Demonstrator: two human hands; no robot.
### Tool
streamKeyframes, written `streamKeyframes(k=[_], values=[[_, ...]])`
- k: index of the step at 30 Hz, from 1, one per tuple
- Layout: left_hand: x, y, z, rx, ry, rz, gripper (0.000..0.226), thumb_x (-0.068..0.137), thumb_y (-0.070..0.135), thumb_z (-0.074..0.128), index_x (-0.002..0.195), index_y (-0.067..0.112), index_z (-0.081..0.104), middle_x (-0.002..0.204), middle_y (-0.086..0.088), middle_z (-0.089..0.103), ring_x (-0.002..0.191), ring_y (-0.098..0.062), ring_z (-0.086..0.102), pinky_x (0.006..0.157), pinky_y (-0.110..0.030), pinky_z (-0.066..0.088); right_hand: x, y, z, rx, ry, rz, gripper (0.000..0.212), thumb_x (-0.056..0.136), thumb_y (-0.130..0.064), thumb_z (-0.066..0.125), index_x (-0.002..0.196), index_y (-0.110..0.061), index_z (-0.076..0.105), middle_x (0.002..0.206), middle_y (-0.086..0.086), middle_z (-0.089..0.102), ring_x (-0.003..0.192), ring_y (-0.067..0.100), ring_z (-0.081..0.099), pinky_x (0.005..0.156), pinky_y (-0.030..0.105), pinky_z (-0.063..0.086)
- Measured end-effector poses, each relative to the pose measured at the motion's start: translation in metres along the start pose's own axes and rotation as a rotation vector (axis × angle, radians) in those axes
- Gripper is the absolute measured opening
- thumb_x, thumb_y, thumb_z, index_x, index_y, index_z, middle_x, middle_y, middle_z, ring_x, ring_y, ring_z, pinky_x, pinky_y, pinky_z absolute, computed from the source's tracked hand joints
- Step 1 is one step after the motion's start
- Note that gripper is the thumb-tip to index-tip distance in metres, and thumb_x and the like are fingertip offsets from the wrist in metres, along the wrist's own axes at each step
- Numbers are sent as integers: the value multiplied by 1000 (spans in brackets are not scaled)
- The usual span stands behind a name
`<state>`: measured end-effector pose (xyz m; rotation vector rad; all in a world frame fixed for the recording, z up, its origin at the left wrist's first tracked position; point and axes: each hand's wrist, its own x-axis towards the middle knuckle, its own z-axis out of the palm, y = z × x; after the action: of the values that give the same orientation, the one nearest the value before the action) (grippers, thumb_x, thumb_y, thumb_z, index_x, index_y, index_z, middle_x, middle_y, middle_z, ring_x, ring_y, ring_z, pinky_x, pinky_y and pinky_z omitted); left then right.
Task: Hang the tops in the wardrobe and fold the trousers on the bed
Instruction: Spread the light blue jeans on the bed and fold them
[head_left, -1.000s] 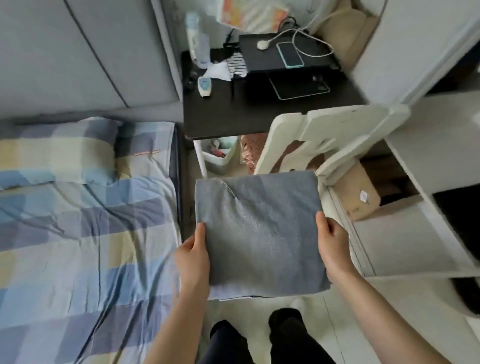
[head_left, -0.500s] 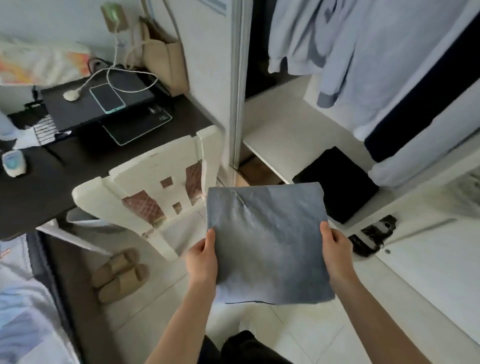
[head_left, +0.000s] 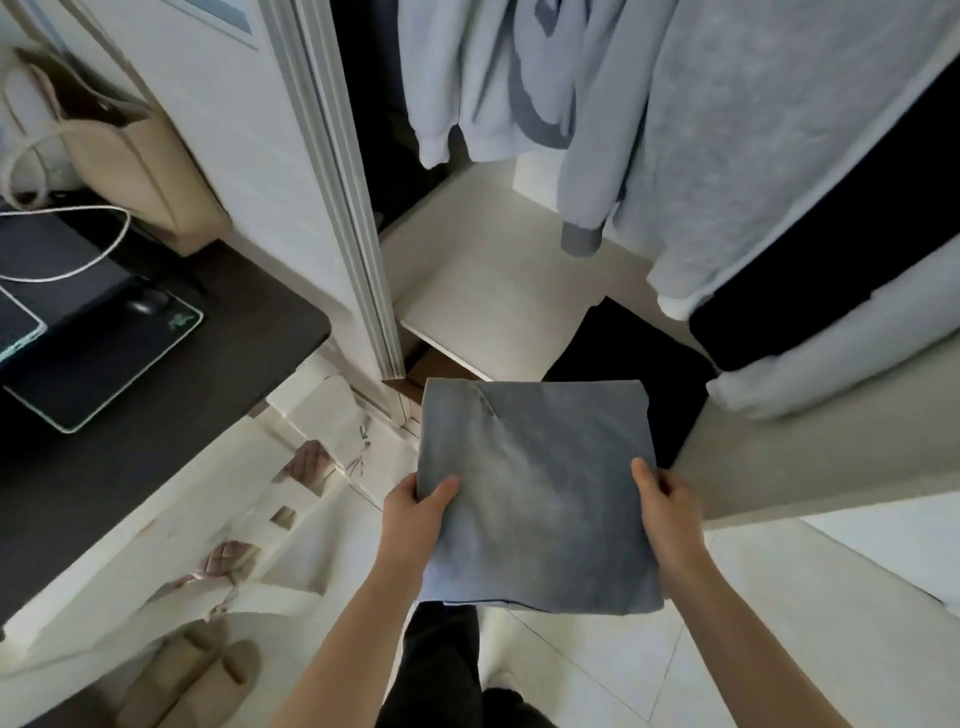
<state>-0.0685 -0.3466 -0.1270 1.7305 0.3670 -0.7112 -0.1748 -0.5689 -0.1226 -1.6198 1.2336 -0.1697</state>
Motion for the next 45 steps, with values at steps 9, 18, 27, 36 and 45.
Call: streamKeyframes(k=[9, 18, 27, 36, 45], values=[[125, 45, 31, 164, -245, -21, 25, 91, 26, 65, 113, 14, 62, 105, -2, 70, 94, -23, 67, 87, -39, 56, 58, -5, 40, -42, 266, 193, 37, 101, -34, 41, 115, -5, 59, 108, 14, 61, 103, 35, 57, 94, 46, 47], [223, 117, 169, 332, -535, 235, 34, 95, 25, 59, 123, 7, 56, 105, -4, 62, 80, -12, 58, 60, -13, 47, 166, -23, 21, -100, 856, 56, 40, 102, -15, 42, 124, 17, 51, 126, 41, 50, 116, 50, 50, 94, 43, 38], [303, 44, 224, 614, -613, 171, 69, 72, 42, 70, 129, 8, 53, 117, -12, 65, 108, -33, 61, 88, -40, 50, 274, 22, 34, -241, 604, 295, 64, 98, -37, 46, 137, 10, 30, 136, 35, 43, 123, 46, 45, 98, 43, 37], [278, 48, 222, 374, -482, 285, 36, 83, 21, 72, 113, 13, 55, 100, 0, 63, 95, -22, 61, 81, -37, 53, 270, 21, 26, -395, 703, 220, 44, 98, -23, 44, 134, -1, 34, 127, 33, 50, 114, 48, 51, 88, 49, 43], [276, 38, 203, 748, -555, 311, 42, 94, 26, 55, 131, 8, 47, 123, -13, 60, 109, -34, 57, 86, -39, 48, 264, 28, 29, -484, 600, 196, 43, 94, -14, 45, 132, 5, 35, 130, 35, 47, 117, 49, 48, 91, 47, 42]])
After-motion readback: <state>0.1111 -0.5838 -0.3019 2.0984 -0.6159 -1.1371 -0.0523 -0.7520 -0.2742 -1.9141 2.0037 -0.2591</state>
